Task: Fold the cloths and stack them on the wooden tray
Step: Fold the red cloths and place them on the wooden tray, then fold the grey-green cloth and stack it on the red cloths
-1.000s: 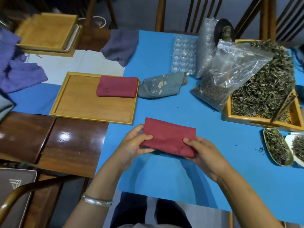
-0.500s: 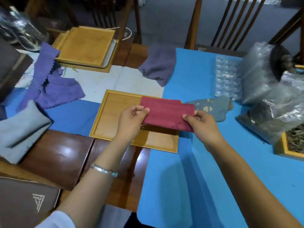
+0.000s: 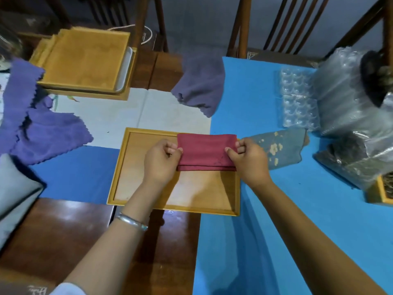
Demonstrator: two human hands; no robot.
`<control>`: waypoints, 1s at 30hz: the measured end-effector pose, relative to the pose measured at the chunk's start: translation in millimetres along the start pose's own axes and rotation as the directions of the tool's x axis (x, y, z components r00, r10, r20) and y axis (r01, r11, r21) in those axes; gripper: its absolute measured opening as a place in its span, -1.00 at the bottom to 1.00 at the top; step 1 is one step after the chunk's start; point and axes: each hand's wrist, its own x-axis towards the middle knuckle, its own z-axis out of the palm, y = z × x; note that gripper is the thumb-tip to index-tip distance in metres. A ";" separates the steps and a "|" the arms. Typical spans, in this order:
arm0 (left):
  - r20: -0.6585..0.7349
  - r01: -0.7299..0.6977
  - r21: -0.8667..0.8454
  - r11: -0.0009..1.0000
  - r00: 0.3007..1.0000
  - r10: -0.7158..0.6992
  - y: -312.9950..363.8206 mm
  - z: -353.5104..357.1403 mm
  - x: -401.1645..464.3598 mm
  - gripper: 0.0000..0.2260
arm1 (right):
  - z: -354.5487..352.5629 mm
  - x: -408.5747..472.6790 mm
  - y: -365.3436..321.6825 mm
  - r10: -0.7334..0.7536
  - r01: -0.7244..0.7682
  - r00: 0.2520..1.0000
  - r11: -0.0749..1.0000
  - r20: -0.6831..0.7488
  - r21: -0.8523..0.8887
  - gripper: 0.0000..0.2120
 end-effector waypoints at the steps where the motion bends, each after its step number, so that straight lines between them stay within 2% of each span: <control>1: -0.004 -0.009 0.003 1.000 1.000 0.009 -1.2 -0.2 -1.9 -0.90 | 1.4 -0.1 0.4 0.003 -0.003 1.000 1.000 -0.017 0.006 -0.78; 8: 0.014 -0.018 0.061 0.998 1.000 0.017 5.0 -1.0 -9.1 -0.89 | 4.6 -0.7 1.4 -0.006 0.001 0.994 0.999 -0.106 -0.052 -0.65; 14: 0.060 -0.029 0.196 0.980 0.998 0.018 16.7 -1.9 -5.0 -0.87 | -0.9 -3.7 -0.1 -0.031 0.027 0.999 0.995 -0.033 -0.098 -0.71; 19: 0.013 -0.153 0.291 0.944 0.988 0.156 40.5 -1.8 -8.5 -0.76 | -28.0 -20.2 8.8 -0.035 0.032 0.992 0.999 -0.119 -0.029 -0.76; 24: 0.000 -0.297 0.359 0.885 0.948 0.318 95.4 20.9 -9.8 -0.63 | -78.3 -17.8 26.5 0.057 -0.065 0.974 0.997 -0.220 -0.029 -0.85; 28: 0.100 -0.454 0.387 0.802 0.886 0.453 135.8 43.4 -2.9 -0.64 | -109.5 -9.0 42.5 0.123 -0.140 0.954 0.989 -0.275 -0.042 -0.84; 30: 0.198 -0.478 0.405 0.779 0.878 0.435 144.3 52.2 2.8 -0.67 | -116.8 -6.2 49.9 0.148 -0.169 0.947 0.984 -0.284 -0.053 -0.82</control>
